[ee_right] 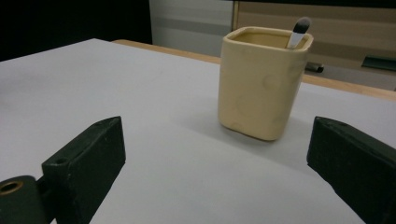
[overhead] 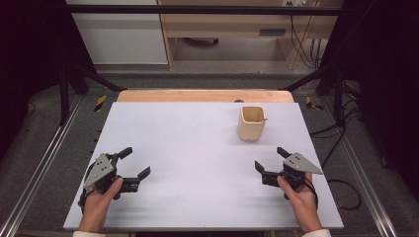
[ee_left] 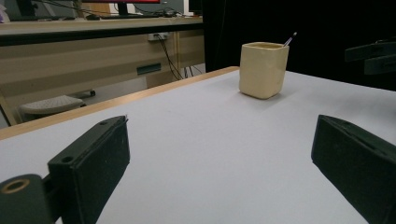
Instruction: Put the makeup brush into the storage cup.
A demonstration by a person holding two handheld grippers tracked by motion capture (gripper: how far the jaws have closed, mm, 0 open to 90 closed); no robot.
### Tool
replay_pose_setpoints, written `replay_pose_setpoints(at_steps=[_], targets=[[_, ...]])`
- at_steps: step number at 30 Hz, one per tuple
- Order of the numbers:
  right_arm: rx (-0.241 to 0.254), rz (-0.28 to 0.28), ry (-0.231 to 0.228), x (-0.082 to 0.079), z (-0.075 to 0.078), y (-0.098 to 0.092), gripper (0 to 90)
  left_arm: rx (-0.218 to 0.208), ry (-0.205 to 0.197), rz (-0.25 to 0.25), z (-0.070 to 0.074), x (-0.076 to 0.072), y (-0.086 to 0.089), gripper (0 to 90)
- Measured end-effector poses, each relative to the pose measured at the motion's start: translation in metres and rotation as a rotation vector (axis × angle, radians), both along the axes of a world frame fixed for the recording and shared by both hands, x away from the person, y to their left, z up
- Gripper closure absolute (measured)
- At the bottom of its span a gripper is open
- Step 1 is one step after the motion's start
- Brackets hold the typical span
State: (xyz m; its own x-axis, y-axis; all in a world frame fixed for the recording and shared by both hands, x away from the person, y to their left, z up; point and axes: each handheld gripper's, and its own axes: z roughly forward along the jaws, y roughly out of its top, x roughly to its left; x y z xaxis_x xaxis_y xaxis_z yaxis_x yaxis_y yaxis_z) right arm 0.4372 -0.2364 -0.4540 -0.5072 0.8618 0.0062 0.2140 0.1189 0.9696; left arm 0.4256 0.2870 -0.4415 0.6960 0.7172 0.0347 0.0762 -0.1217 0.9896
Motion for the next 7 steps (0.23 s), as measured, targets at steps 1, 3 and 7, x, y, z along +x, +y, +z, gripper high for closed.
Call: replay_pose_setpoints(at_steps=[1, 3, 7], targets=[[0.001, 0.000, -0.006, -0.0003, -0.0003, -0.0011, 4.9, -0.001, -0.004, 0.005, 0.0003, -0.0014, 0.0011, 4.0], [0.009, -0.003, -0.013, -0.0013, -0.0011, -0.0046, 4.8, -0.005, -0.007, 0.012, 0.0008, -0.0030, 0.0047, 3.9], [0.017, -0.025, -0.015, -0.0025, -0.0040, -0.0102, 4.7, -0.024, -0.005, 0.028, 0.0007, -0.0012, 0.0098, 3.8]])
